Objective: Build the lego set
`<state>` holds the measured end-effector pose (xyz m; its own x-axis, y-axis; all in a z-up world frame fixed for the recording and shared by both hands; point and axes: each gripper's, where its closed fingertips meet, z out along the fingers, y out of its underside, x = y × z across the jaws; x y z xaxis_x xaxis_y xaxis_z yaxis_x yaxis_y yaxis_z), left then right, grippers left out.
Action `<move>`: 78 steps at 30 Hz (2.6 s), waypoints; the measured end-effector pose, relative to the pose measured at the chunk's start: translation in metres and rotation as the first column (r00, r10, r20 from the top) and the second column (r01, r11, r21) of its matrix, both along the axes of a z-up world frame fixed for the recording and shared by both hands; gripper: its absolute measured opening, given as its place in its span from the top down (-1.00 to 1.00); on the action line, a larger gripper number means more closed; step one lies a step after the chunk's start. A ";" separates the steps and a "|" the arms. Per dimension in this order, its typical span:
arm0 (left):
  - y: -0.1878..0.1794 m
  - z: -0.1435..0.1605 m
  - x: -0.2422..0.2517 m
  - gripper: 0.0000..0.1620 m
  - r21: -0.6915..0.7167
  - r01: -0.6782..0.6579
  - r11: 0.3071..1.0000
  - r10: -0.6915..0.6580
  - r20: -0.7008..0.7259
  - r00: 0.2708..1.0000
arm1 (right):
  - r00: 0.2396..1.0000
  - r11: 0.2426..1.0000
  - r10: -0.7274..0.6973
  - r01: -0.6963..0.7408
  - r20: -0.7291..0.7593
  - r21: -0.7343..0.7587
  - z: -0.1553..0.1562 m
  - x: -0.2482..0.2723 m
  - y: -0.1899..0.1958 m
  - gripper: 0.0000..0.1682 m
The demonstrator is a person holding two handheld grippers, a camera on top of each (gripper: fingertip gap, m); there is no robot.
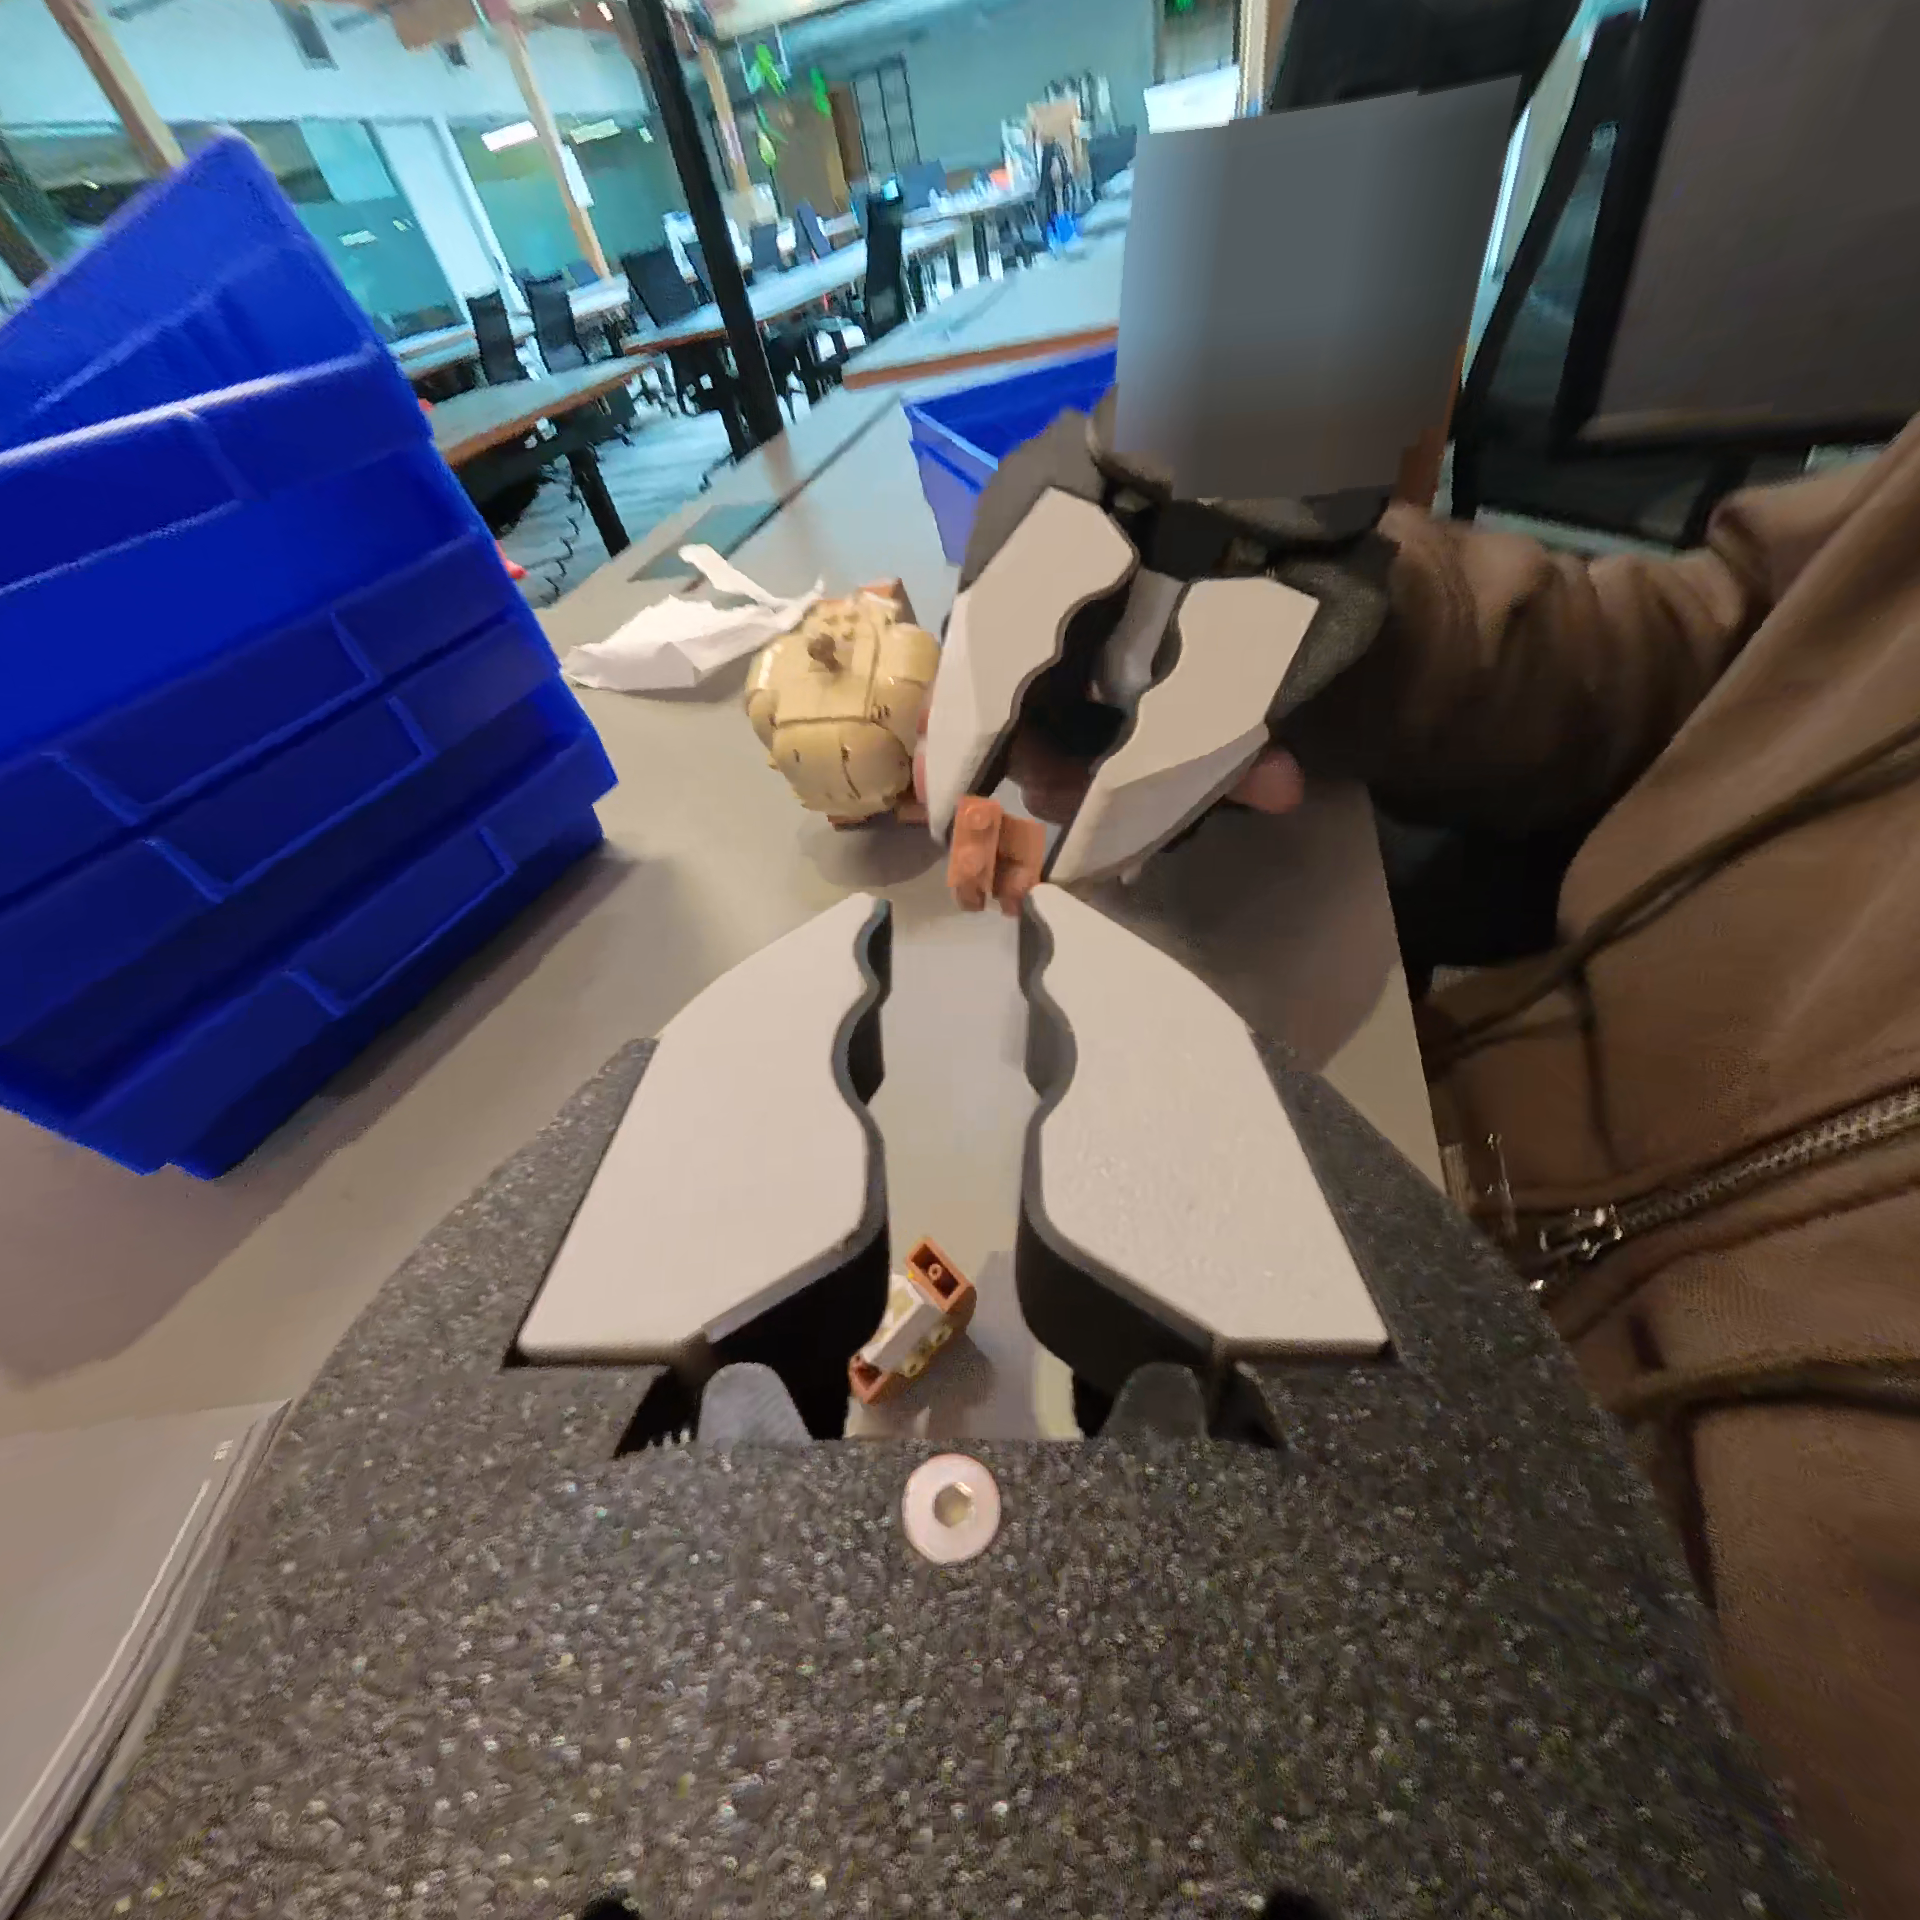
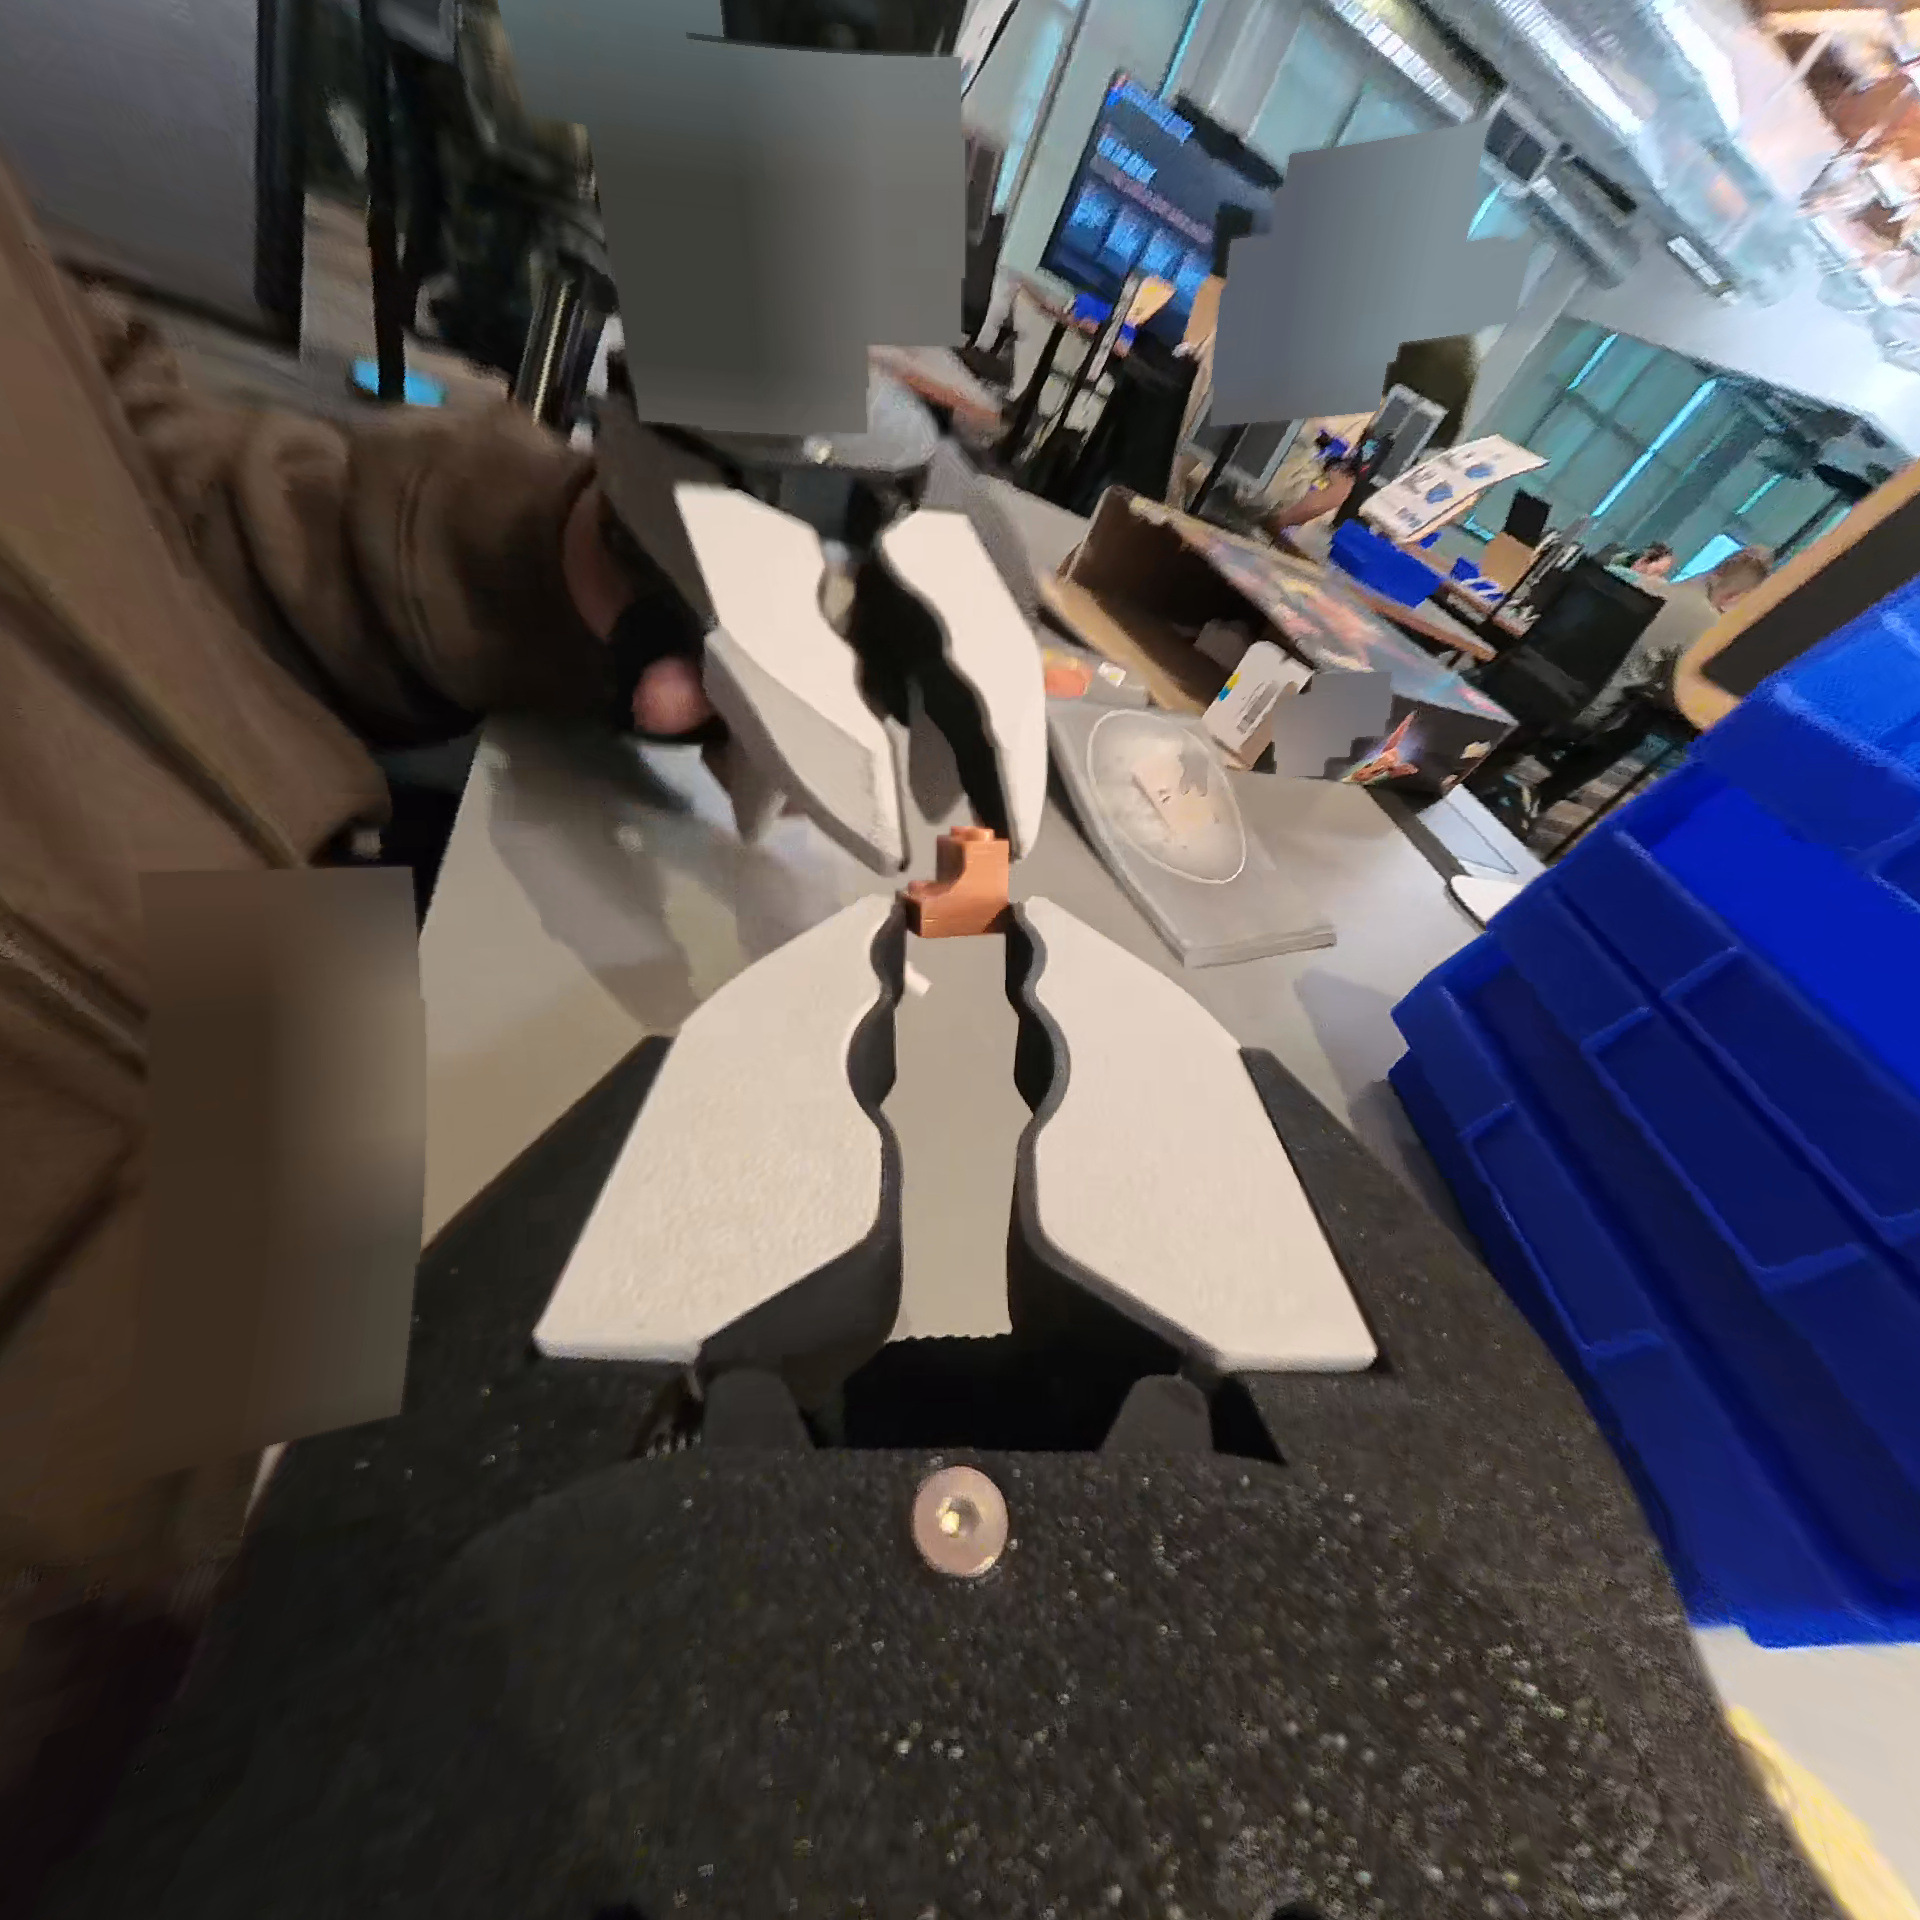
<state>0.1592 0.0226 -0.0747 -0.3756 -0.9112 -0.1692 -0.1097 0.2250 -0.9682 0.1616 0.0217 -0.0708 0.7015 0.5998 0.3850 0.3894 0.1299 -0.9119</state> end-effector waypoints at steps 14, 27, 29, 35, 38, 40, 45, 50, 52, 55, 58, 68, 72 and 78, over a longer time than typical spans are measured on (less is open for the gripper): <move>-0.008 0.034 -0.015 0.70 -0.388 0.187 0.903 -0.153 0.117 0.981 | 0.928 0.999 0.031 -0.021 -0.372 0.032 0.033 -0.020 0.005 0.79; -0.004 0.033 -0.017 0.80 -0.474 0.212 0.855 -0.188 0.098 0.977 | 0.927 1.000 0.025 -0.028 -0.375 -0.004 0.027 -0.023 0.007 0.78; -0.004 0.032 -0.017 0.80 -0.475 0.213 0.854 -0.193 0.092 0.977 | 0.930 1.000 0.023 -0.026 -0.366 -0.003 0.027 -0.023 0.007 0.78; -0.002 0.033 -0.019 0.80 -0.534 0.226 0.815 -0.214 0.086 0.973 | 0.915 0.999 0.040 -0.044 -0.402 -0.001 0.032 -0.019 0.004 0.71; -0.001 0.037 -0.021 0.80 -0.597 0.254 0.761 -0.242 0.103 0.965 | 0.895 0.997 0.057 -0.073 -0.442 -0.018 0.034 -0.018 0.003 0.71; 0.000 0.038 -0.022 0.80 -0.630 0.265 0.730 -0.256 0.106 0.961 | 0.885 0.996 0.068 -0.091 -0.461 -0.027 0.035 -0.018 0.002 0.71; -0.004 0.032 -0.020 0.80 -0.592 0.246 0.768 -0.254 0.072 0.965 | 0.870 0.994 0.073 -0.105 -0.488 -0.038 0.036 -0.017 0.002 0.70; -0.007 0.025 -0.017 0.80 -0.511 0.215 0.832 -0.229 0.037 0.973 | 0.858 0.991 0.066 -0.115 -0.510 -0.065 0.035 -0.016 0.003 0.70; -0.008 0.023 -0.016 0.80 -0.488 0.206 0.848 -0.222 0.026 0.975 | 0.859 0.989 0.062 -0.121 -0.509 -0.083 0.032 -0.017 0.004 0.71; -0.009 0.020 -0.016 0.80 -0.451 0.198 0.870 -0.215 0.015 0.977 | 0.863 0.984 0.052 -0.129 -0.502 -0.119 0.026 -0.018 0.005 0.85; -0.007 0.017 -0.014 0.80 -0.411 0.171 0.895 -0.185 0.005 0.983 | 0.859 0.979 0.037 -0.134 -0.511 -0.153 0.022 -0.017 0.008 0.89; -0.007 0.027 -0.014 0.71 -0.421 0.183 0.888 -0.171 0.066 0.983 | 0.749 0.979 0.074 -0.181 -0.658 -0.096 0.041 -0.008 0.004 0.91; -0.010 0.033 -0.014 0.68 -0.419 0.196 0.886 -0.164 0.111 0.980 | 0.731 0.982 0.089 -0.179 -0.676 -0.065 0.046 -0.009 0.004 0.90; -0.015 0.039 -0.011 0.74 -0.397 0.208 0.894 -0.155 0.162 0.975 | 0.740 0.981 0.111 -0.188 -0.663 -0.046 0.046 -0.019 0.003 0.90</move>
